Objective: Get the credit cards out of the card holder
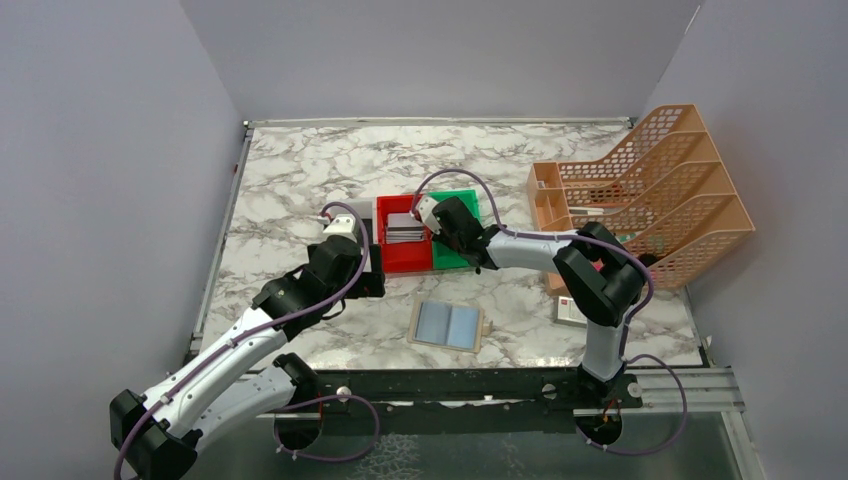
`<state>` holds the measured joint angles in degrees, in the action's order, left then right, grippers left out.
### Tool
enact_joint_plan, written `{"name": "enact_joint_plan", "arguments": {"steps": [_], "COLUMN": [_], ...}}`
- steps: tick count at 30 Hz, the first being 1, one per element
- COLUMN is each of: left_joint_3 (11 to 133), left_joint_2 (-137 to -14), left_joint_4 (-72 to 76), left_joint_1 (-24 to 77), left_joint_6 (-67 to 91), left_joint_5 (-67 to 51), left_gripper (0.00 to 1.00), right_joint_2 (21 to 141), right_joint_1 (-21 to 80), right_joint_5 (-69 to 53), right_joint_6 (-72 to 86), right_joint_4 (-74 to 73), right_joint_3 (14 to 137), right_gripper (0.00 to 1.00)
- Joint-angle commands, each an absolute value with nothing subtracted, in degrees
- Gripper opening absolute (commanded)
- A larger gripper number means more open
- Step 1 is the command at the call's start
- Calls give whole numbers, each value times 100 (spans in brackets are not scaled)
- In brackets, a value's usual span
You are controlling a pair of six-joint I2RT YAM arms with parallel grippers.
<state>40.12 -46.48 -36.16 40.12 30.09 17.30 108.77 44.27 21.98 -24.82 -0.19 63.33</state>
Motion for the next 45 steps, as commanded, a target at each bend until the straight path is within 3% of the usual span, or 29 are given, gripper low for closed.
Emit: {"name": "enact_joint_plan", "arguments": {"steps": [1, 2, 5, 6, 16, 20, 22, 26, 28, 36, 45], "left_joint_3": [4131, 4131, 4131, 4131, 4130, 4131, 4121, 4122, 4122, 4122, 4105], "left_joint_2": [-4646, -4646, -4646, -4650, -4673, -4676, -4680, -4678, -4677, -4677, -4649], "left_joint_4": [-3615, -3617, -3614, -3614, -3612, -3615, -3619, -3616, -3613, -3605, -3608], "left_joint_1": [3973, 3973, 3973, 3975, 3973, 3972, 3974, 3973, 3970, 3973, 3973], "left_joint_6": [2925, 2922, 2921, 2926, 2916, 2912, 2915, 2921, 2919, 2932, 2950], "left_joint_5": [1627, 1626, 1617, 1615, 1600, 1583, 1582, 1585, 1582, 1547, 1555], "left_gripper": [99, 99, 99, 99, 99, 99, 99, 99, 99, 99, 99], "right_joint_2": [10719, 10685, 10594, 10568, 10201, 9936, 9761, 9598, 9655, 10356, 10981], "right_joint_1": [4412, 4412, 4412, 4412, 4412, 4412, 4404, 4408, 4409, 4412, 4406], "right_joint_5": [2600, 2632, 2604, 2563, 3423, 3231, 2604, 1235, 1140, 1214, 2344], "right_joint_6": [-2303, -2298, -2272, -2264, -1924, -779, 42, 1099, 1523, 2169, 2327], "right_joint_4": [-270, -228, -209, -226, 467, 157, -203, -361, -413, -805, -881], "right_joint_3": [6354, 6328, 6305, 6314, 6121, 6178, 6223, 6049, 5968, 6173, 6596], "right_gripper": [25, 25, 45, 46, 47, 47, 43, 22, 14, 12, 14]}}
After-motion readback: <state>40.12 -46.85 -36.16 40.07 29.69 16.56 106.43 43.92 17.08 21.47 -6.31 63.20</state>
